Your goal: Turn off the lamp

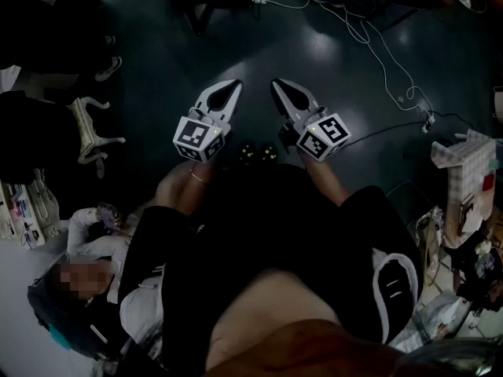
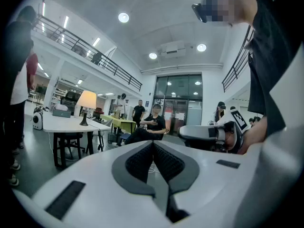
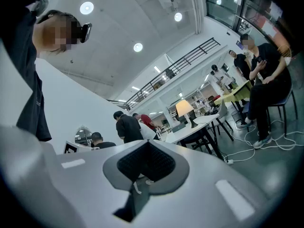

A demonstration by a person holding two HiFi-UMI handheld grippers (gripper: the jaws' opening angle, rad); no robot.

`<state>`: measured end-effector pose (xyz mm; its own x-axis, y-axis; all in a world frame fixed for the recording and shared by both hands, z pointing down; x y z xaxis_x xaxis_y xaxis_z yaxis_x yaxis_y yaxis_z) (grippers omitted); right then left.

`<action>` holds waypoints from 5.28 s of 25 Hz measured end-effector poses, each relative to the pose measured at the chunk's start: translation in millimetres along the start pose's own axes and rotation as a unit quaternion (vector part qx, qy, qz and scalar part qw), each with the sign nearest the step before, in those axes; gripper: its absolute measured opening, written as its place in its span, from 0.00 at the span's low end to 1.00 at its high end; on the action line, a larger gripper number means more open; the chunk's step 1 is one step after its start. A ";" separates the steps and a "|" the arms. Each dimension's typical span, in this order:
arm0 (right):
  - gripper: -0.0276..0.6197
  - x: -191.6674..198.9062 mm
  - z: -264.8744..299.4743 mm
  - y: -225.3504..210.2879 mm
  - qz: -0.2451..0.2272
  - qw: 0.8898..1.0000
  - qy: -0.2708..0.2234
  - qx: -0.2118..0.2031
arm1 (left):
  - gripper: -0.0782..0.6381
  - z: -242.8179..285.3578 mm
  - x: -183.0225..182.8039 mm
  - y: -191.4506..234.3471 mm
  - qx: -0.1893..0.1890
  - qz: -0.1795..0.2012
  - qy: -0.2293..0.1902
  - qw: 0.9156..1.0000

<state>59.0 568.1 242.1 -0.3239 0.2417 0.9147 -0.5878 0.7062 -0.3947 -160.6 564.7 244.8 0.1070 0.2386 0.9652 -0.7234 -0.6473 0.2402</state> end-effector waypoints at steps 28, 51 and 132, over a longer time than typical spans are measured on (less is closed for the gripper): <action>0.04 -5.5 -21.4 -2.8 0.012 1.000 -0.022 -0.013 | 0.12 13.1 -7.7 -21.6 0.007 0.014 -0.010 1.000; 0.05 1.5 -68.0 -23.7 0.025 0.999 -0.035 -0.023 | 0.12 35.2 15.0 -63.6 0.004 0.033 -0.013 0.999; 0.05 -67.1 173.2 -186.9 0.010 0.998 -0.029 0.047 | 0.12 223.3 -66.1 188.1 0.065 0.025 -0.018 0.997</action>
<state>62.2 304.7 239.5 -0.3774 0.2145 0.9009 -0.6467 0.6352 -0.4222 -151.5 265.5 249.2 0.0995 0.1796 0.9787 -0.6347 -0.7461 0.2014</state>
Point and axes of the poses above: the fingertips, and each gripper's own axes: z forward along the fingers, y to its left, x out of its underside, the point moved 10 cm from there along -z, backward along the fingers, and after that the axes turned 3 degrees about -z, right-handed, at the moved point
